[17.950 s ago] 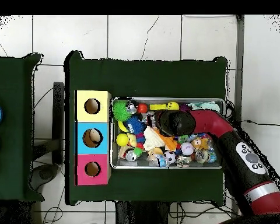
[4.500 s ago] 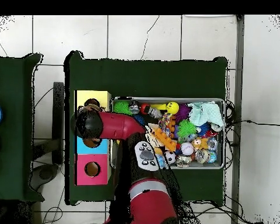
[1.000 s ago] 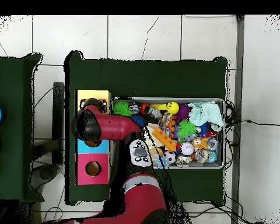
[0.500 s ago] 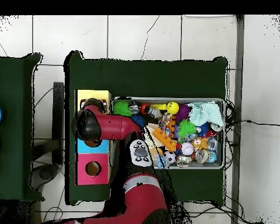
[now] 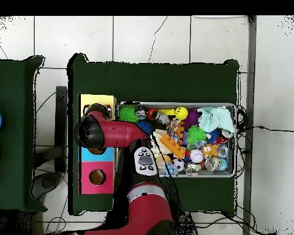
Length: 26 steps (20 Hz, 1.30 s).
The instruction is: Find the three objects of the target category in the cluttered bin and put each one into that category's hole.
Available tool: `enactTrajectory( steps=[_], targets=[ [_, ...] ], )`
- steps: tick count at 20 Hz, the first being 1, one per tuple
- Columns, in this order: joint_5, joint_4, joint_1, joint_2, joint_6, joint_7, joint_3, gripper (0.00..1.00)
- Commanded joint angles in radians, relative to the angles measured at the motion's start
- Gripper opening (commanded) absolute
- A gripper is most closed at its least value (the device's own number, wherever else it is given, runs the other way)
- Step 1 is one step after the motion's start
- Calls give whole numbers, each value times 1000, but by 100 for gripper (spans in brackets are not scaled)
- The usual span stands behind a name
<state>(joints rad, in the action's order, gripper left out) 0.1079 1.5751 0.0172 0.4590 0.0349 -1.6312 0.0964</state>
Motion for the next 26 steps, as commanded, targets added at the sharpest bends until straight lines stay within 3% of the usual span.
enactTrajectory(
  steps=[1,3,9,17,21,26],
  targets=[
    [-28,56,-46,-133,38,-147,-49,100],
    [-13,48,-100,-135,-6,-172,-112,100],
    [8,38,-135,-144,-50,-191,-146,100],
    [-1,47,-120,-143,-137,-189,-134,100],
    [-14,63,-64,-137,-102,-184,-75,100],
    [17,109,-27,-61,56,-166,-27,100]
  ],
)
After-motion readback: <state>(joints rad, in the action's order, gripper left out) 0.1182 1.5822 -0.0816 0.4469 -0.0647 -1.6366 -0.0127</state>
